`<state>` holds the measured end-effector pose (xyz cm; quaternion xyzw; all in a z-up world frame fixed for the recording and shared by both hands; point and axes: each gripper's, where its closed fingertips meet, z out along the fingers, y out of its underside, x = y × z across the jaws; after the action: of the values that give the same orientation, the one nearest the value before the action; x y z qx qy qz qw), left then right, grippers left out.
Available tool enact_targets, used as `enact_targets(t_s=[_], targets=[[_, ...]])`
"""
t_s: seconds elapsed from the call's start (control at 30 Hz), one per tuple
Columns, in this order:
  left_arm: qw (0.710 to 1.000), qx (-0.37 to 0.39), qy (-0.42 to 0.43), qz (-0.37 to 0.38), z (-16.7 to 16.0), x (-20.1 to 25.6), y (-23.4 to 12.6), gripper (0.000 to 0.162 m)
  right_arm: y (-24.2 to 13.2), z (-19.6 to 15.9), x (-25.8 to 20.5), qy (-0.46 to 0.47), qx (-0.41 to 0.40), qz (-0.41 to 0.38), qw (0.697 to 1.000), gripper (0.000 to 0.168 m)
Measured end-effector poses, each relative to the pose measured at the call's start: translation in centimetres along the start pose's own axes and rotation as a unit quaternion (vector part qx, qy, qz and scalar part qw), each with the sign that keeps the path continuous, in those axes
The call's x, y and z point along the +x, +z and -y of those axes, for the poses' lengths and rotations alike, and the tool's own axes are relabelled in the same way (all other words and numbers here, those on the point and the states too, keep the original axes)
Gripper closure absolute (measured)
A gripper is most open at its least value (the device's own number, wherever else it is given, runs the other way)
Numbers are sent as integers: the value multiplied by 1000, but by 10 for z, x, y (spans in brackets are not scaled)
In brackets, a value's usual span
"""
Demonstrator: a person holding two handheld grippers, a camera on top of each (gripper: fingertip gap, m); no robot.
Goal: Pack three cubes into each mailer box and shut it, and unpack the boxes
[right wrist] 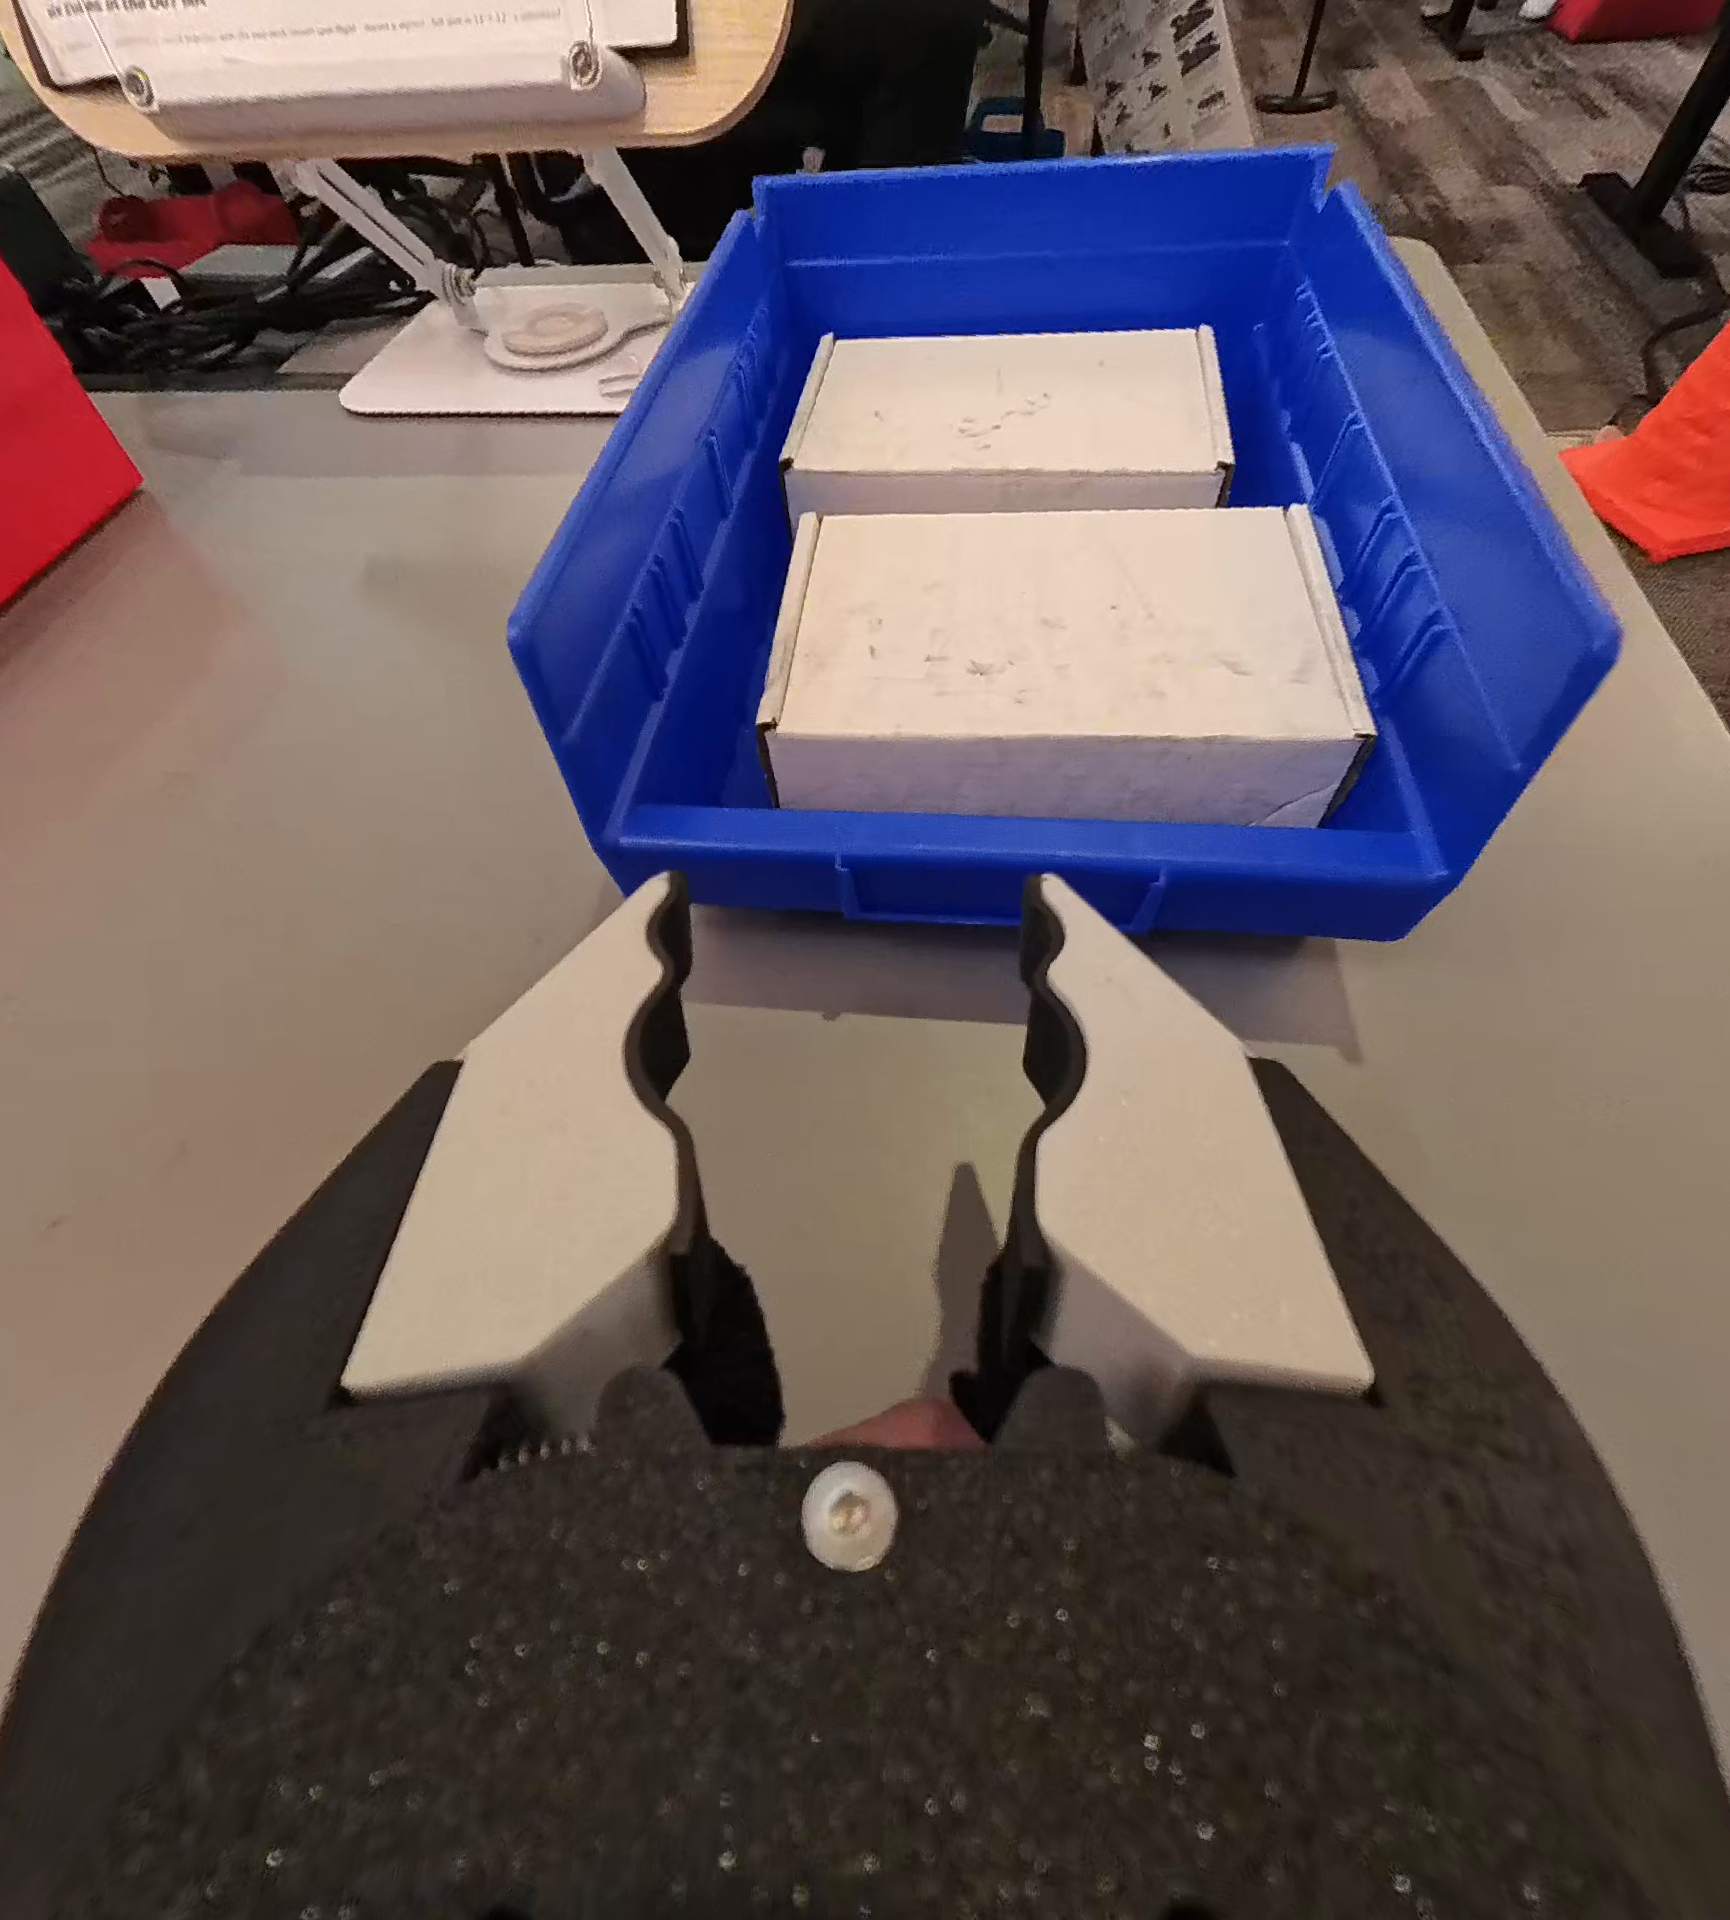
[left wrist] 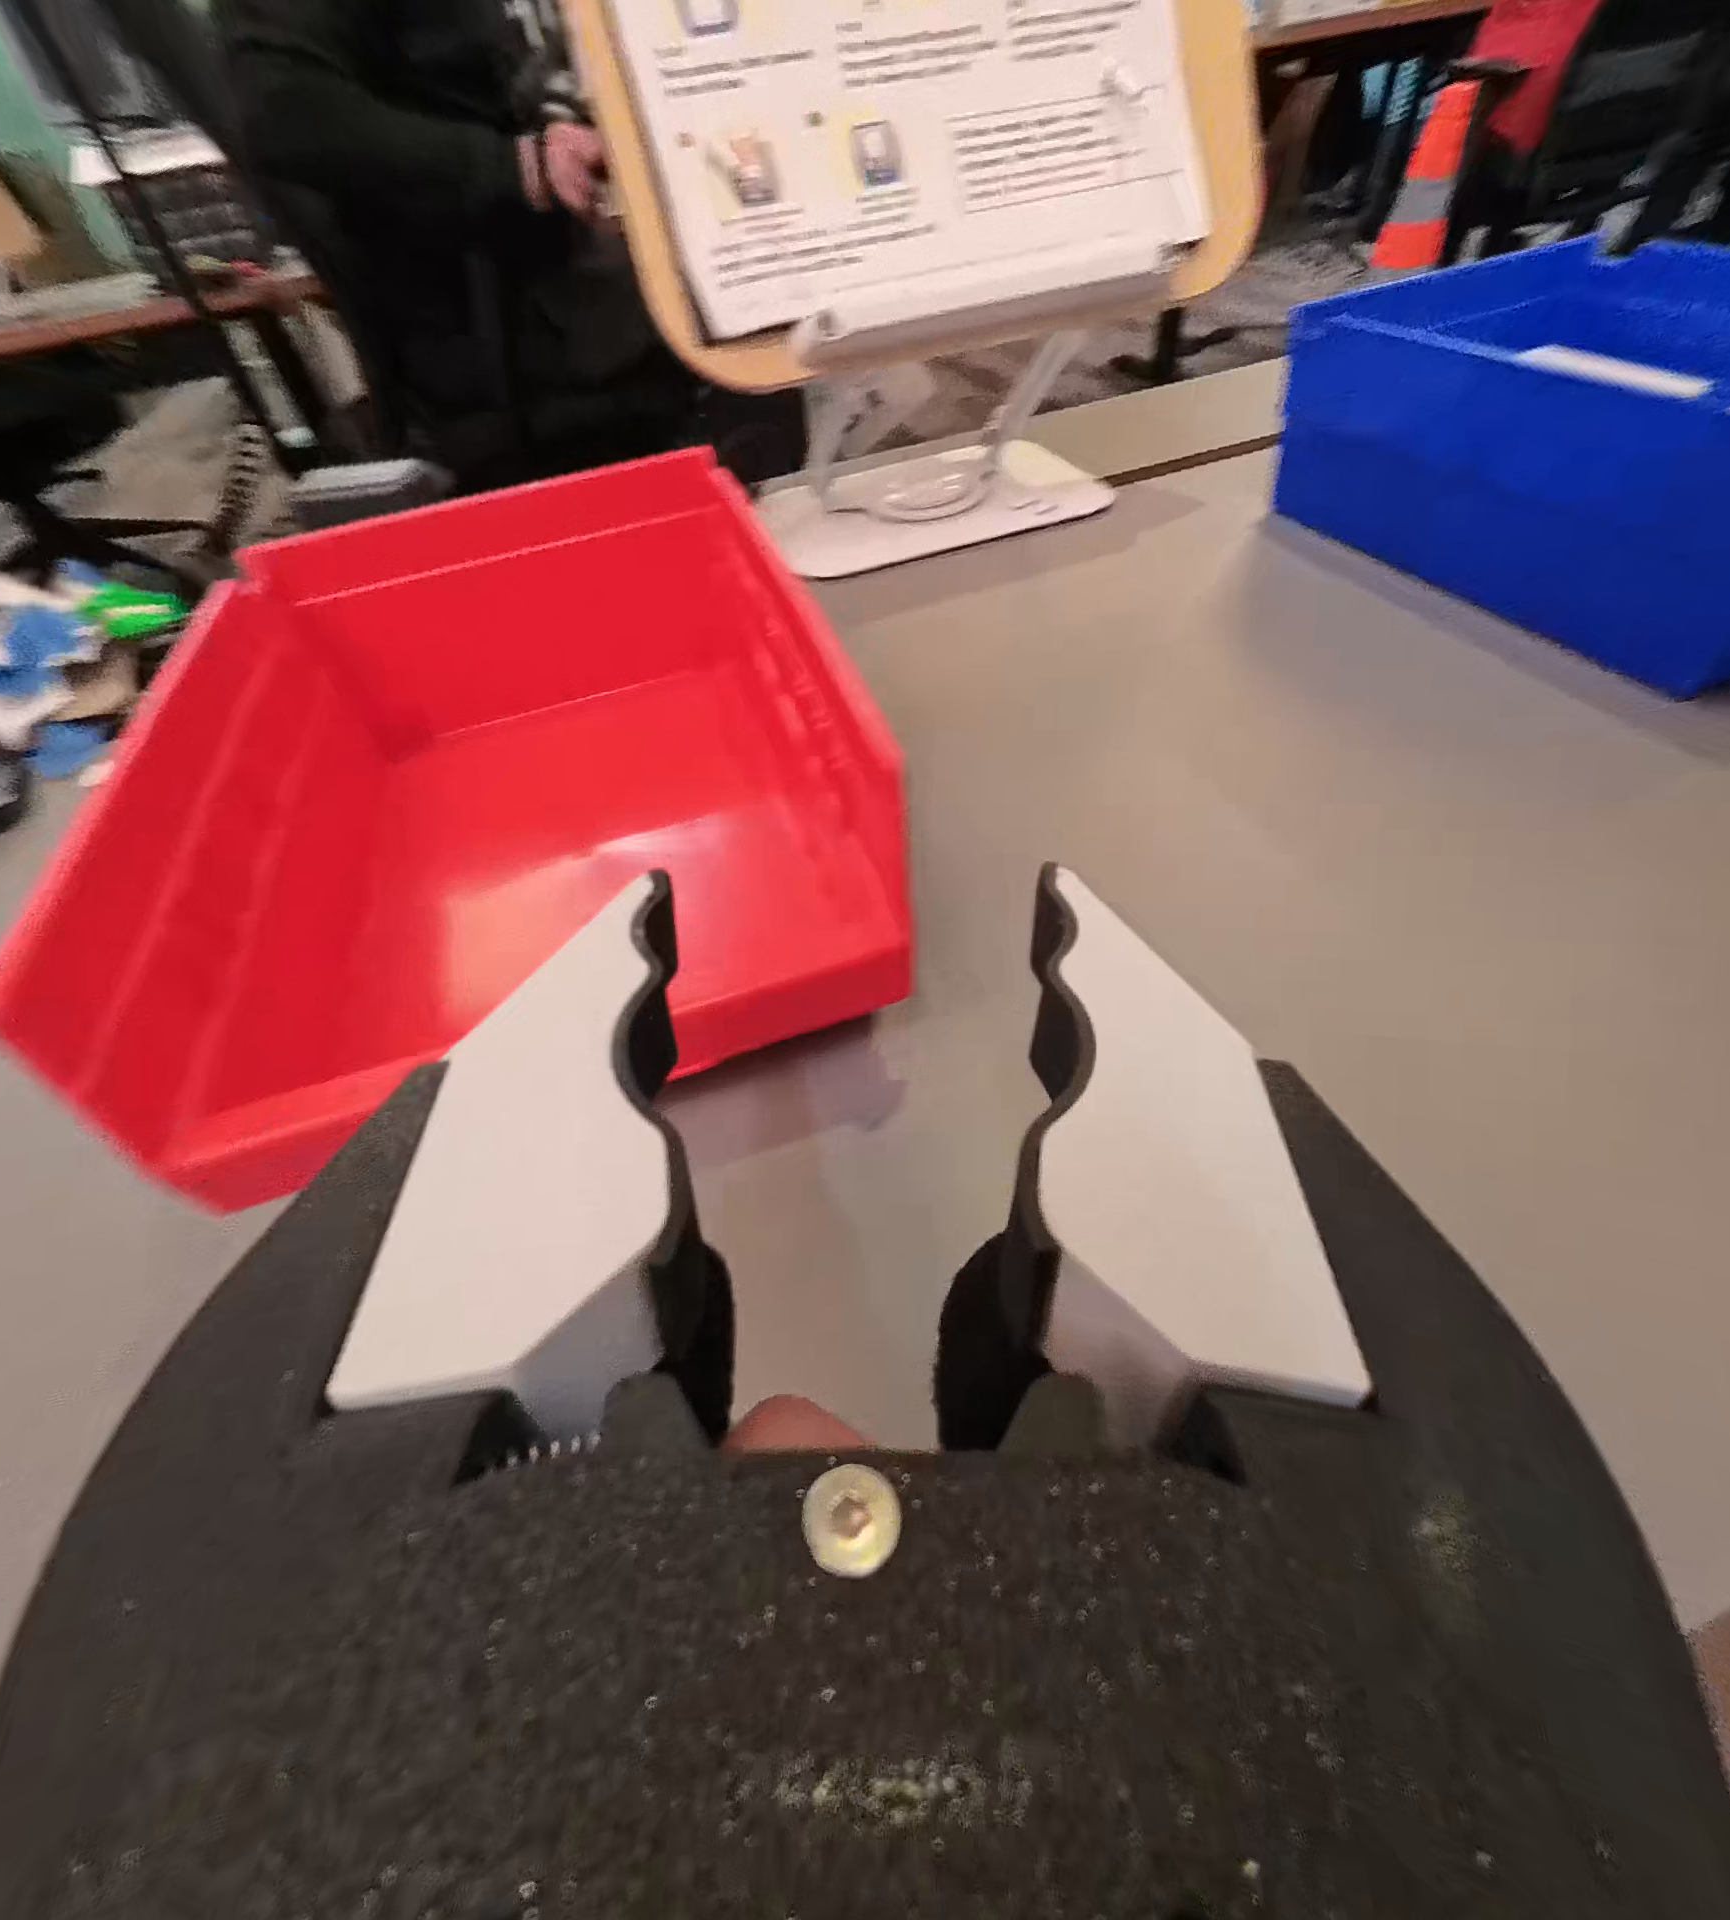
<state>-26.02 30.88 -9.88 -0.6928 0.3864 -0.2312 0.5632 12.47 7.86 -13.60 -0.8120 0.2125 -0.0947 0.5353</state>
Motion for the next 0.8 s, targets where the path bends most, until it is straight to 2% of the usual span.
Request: enact_targets(t_s=[0.13, 0.27, 0.33, 0.43, 0.53, 0.6, 0.67, 0.8], targets=[[992, -15, -3, -122, 21, 86, 27, 116, -7, 5, 2, 3, 6, 7, 1000, 105], [966, -15, 8, -256, 51, 210, 67, 107, -14, 12, -2, 23, 20, 27, 999, 105], [957, -44, 19, -287, 51, 267, 97, 99, -14, 11, -2, 24, 16, 28, 999, 106], [958, -98, 3, -269, 43, 321, 154, 97, -13, 4, 2, 19, -11, 15, 1000, 106], [969, -111, -26, -218, 45, 336, 209, 96, -13, -1, 15, 12, -25, -13, 1000, 106], [971, -125, -37, -202, 38, 340, 232, 105, -15, -2, 24, 23, -26, -29, 999, 106], [971, -120, -38, -203, 37, 340, 236, 121, -18, -3, 36, 37, -25, -49, 998, 109], [982, -133, -18, -131, 33, 312, 227, 146, -21, -5, 59, 72, -23, -102, 992, 115]])
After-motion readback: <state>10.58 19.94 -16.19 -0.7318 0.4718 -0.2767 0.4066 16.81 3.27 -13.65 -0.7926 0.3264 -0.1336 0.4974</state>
